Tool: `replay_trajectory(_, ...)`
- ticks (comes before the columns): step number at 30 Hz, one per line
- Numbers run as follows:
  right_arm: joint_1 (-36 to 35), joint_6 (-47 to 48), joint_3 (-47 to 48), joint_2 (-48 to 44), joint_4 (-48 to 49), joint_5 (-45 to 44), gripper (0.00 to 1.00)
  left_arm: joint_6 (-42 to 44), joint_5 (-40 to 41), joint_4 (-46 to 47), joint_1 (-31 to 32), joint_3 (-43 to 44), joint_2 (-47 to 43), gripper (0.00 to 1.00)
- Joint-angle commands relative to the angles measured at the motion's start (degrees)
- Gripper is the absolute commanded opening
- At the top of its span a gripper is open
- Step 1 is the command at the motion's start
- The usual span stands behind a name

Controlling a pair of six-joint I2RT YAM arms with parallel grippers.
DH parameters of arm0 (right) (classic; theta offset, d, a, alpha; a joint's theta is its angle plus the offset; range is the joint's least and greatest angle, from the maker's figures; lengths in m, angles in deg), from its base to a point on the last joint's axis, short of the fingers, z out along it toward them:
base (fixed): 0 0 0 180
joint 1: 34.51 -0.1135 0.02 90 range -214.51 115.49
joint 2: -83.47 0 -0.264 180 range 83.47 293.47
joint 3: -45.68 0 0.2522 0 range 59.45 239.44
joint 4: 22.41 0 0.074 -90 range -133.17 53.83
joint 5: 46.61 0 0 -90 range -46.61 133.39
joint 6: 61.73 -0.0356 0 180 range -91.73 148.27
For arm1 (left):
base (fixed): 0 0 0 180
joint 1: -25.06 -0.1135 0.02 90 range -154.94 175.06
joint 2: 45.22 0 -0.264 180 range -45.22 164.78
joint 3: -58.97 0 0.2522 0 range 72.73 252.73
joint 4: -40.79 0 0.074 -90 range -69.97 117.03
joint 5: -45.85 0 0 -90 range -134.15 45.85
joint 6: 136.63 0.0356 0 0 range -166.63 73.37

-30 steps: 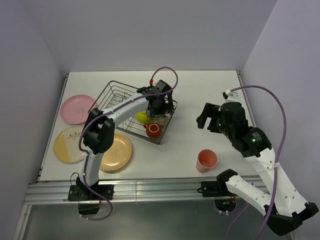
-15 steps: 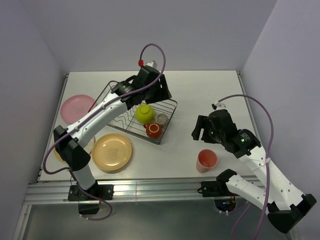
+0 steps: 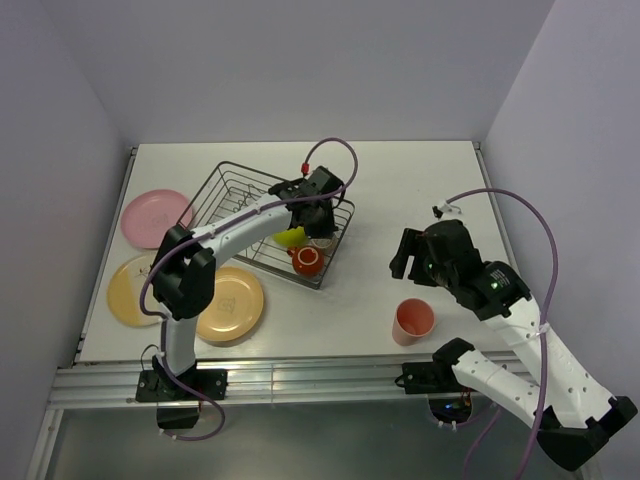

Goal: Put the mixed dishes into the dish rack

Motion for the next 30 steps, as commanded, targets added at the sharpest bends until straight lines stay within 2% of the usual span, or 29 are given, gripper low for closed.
replay_trajectory(1, -0.3, 0.2, 2.6, -1.1, -1.3, -2.5, 0.81, -0.6, 0.1, 1.5, 0.5, 1.7, 0.5, 0.0)
replay_trajectory(9, -0.3, 0.1, 1.5, -1.4, -0.7, -0.4, 0.81, 0.3, 2.7, -0.4, 0.2, 4.6, 5.1, 0.0)
replay_trajectory(23, -0.4, -0.2, 0.6, -1.6, -0.6, 0.6, 0.81, 1.5, 2.3, 0.0, -2.2, 6.5, 9.2, 0.0)
replay_trajectory(30, -2.3, -1.0, 0.0, -0.8, -1.5, 0.1, 0.83, 2.5, 1.4, -1.3, -3.5, 11.7, 12.0, 0.0)
